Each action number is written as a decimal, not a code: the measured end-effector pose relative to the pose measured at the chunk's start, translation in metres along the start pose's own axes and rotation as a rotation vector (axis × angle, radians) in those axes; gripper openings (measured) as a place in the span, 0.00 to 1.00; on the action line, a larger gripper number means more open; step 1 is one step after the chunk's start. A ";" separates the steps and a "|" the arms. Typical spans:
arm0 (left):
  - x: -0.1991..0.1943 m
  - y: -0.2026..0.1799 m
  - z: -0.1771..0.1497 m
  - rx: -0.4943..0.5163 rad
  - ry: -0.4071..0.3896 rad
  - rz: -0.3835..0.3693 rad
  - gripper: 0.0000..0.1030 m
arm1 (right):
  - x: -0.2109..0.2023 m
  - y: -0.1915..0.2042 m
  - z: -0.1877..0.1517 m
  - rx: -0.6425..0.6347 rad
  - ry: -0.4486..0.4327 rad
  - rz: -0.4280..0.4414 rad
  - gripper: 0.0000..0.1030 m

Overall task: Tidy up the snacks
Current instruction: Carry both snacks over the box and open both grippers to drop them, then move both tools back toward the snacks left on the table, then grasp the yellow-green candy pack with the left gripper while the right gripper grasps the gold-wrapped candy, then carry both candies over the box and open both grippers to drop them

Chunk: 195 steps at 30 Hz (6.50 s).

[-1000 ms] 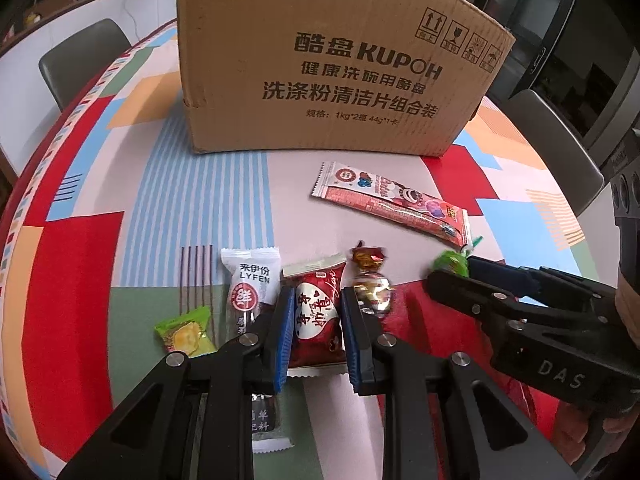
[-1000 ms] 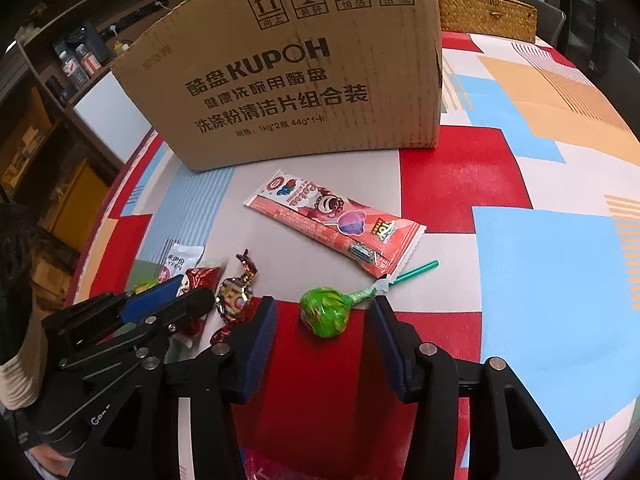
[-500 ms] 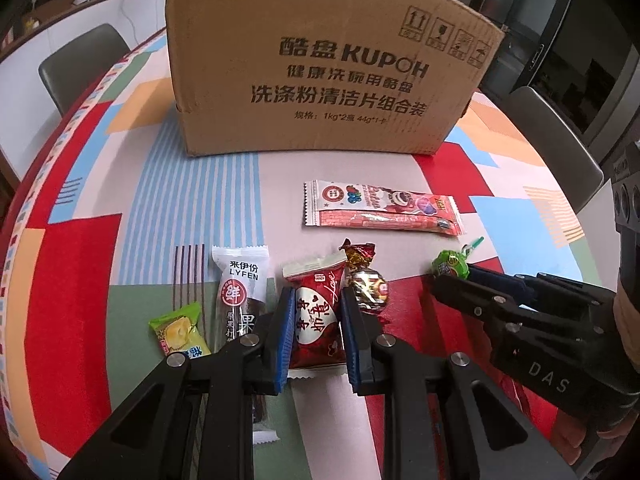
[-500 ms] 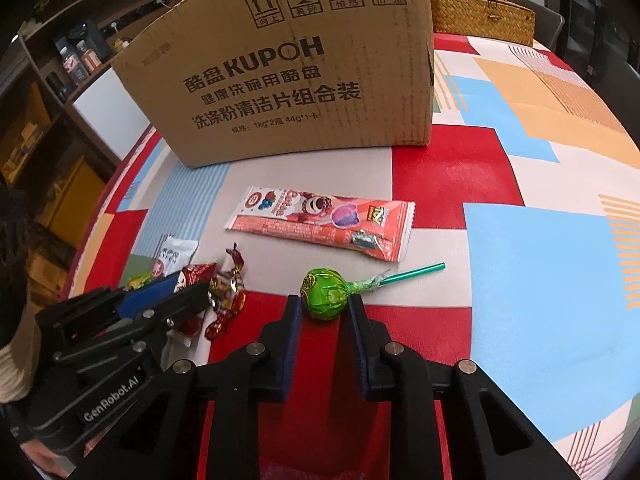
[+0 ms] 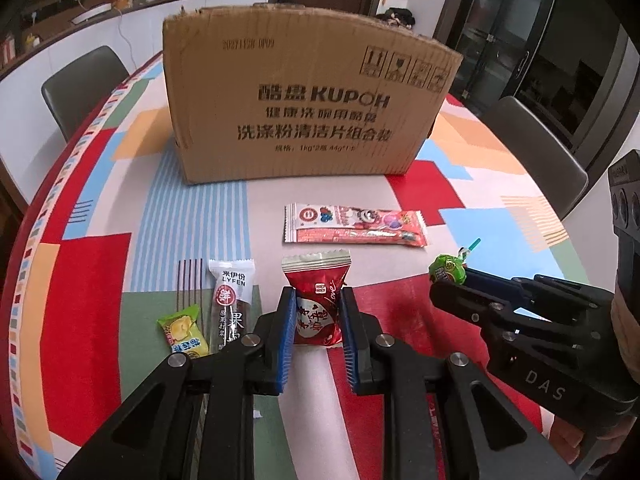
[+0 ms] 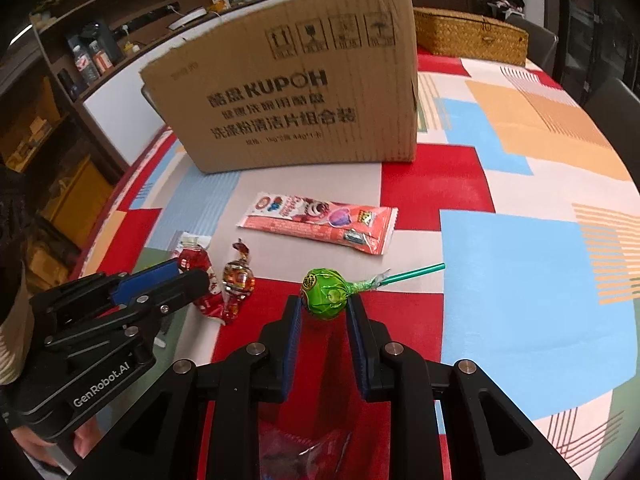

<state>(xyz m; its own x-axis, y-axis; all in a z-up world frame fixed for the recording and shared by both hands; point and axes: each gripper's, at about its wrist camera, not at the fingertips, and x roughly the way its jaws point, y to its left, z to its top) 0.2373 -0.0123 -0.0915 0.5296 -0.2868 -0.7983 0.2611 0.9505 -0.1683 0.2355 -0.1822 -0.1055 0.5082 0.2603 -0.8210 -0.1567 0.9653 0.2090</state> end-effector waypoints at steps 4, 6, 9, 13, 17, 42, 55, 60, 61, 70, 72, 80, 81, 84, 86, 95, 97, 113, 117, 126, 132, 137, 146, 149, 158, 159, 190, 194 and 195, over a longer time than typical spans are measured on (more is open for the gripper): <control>-0.013 -0.001 0.003 0.002 -0.031 0.000 0.21 | -0.009 0.004 0.002 -0.017 -0.023 0.011 0.23; -0.020 -0.002 0.005 0.007 -0.048 0.004 0.21 | -0.014 0.007 0.003 -0.025 -0.034 0.017 0.23; -0.031 -0.003 0.008 0.014 -0.076 0.006 0.21 | -0.022 0.010 0.006 -0.036 -0.055 0.024 0.23; -0.045 -0.008 0.015 0.029 -0.118 0.011 0.21 | -0.033 0.013 0.011 -0.047 -0.093 0.025 0.23; -0.060 -0.011 0.024 0.032 -0.163 -0.003 0.21 | -0.046 0.015 0.017 -0.057 -0.134 0.028 0.24; -0.131 -0.006 0.117 0.089 -0.429 0.078 0.21 | -0.104 0.040 0.104 -0.134 -0.408 0.048 0.23; -0.085 0.014 0.177 0.100 -0.330 0.096 0.21 | -0.074 0.040 0.165 -0.177 -0.338 0.040 0.24; -0.063 0.021 0.194 0.110 -0.307 0.088 0.21 | -0.054 0.040 0.184 -0.196 -0.291 0.023 0.24; -0.060 0.023 0.195 0.108 -0.301 0.094 0.21 | -0.048 0.041 0.187 -0.205 -0.275 0.017 0.23; -0.042 0.035 0.200 0.096 -0.267 0.155 0.46 | -0.024 0.047 0.201 -0.240 -0.231 -0.042 0.39; -0.050 0.034 0.190 0.104 -0.279 0.177 0.46 | -0.025 0.045 0.199 -0.224 -0.239 -0.050 0.42; -0.092 0.027 0.148 0.138 -0.367 0.193 0.46 | -0.051 0.055 0.164 -0.234 -0.285 -0.009 0.42; -0.097 0.026 0.144 0.139 -0.378 0.194 0.46 | -0.054 0.057 0.157 -0.236 -0.295 -0.002 0.42; -0.108 0.023 0.130 0.142 -0.389 0.207 0.46 | -0.061 0.062 0.141 -0.242 -0.311 0.003 0.42; -0.112 0.023 0.122 0.136 -0.381 0.203 0.46 | -0.063 0.063 0.131 -0.241 -0.306 0.019 0.42; -0.120 0.032 0.079 0.077 -0.335 0.211 0.46 | -0.068 0.072 0.096 -0.235 -0.286 0.066 0.42; -0.119 0.036 0.068 0.053 -0.316 0.212 0.46 | -0.066 0.073 0.089 -0.227 -0.270 0.075 0.42; -0.082 0.064 0.008 -0.063 -0.133 0.199 0.46 | -0.024 0.082 0.042 -0.241 -0.092 0.081 0.42; -0.070 0.067 -0.003 -0.071 -0.090 0.192 0.46 | -0.009 0.080 0.031 -0.228 -0.036 0.083 0.42; -0.041 0.075 -0.019 -0.090 -0.004 0.174 0.46 | 0.015 0.074 0.018 -0.210 0.039 0.066 0.42; -0.026 0.077 -0.022 -0.103 0.035 0.152 0.46 | 0.028 0.073 0.017 -0.205 0.067 0.061 0.42; -0.013 0.076 -0.022 -0.108 0.063 0.137 0.44 | 0.037 0.071 0.018 -0.196 0.081 0.056 0.42; 0.000 0.076 -0.018 -0.119 0.080 0.124 0.42 | 0.048 0.069 0.021 -0.191 0.097 0.051 0.42; -0.001 0.078 -0.018 -0.123 0.080 0.132 0.42 | 0.051 0.069 0.021 -0.189 0.103 0.050 0.42; 0.004 0.082 -0.019 -0.124 0.094 0.139 0.39 | 0.059 0.076 0.020 -0.211 0.105 0.045 0.42; 0.005 0.082 -0.019 -0.127 0.097 0.135 0.38 | 0.060 0.076 0.020 -0.210 0.106 0.045 0.42; -0.035 0.054 -0.006 -0.086 -0.013 0.093 0.20 | 0.024 0.071 0.024 -0.212 0.018 0.058 0.21; -0.049 0.047 0.002 -0.068 -0.053 0.092 0.20 | 0.007 0.071 0.028 -0.210 -0.021 0.073 0.21; -0.053 0.045 0.003 -0.063 -0.064 0.091 0.20 | 0.002 0.070 0.030 -0.209 -0.033 0.077 0.21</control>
<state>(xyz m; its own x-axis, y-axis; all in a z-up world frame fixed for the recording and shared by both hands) 0.2237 0.0449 -0.0550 0.5994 -0.2044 -0.7739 0.1592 0.9780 -0.1350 0.2506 -0.1132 -0.0766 0.5150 0.3372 -0.7881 -0.3663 0.9178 0.1534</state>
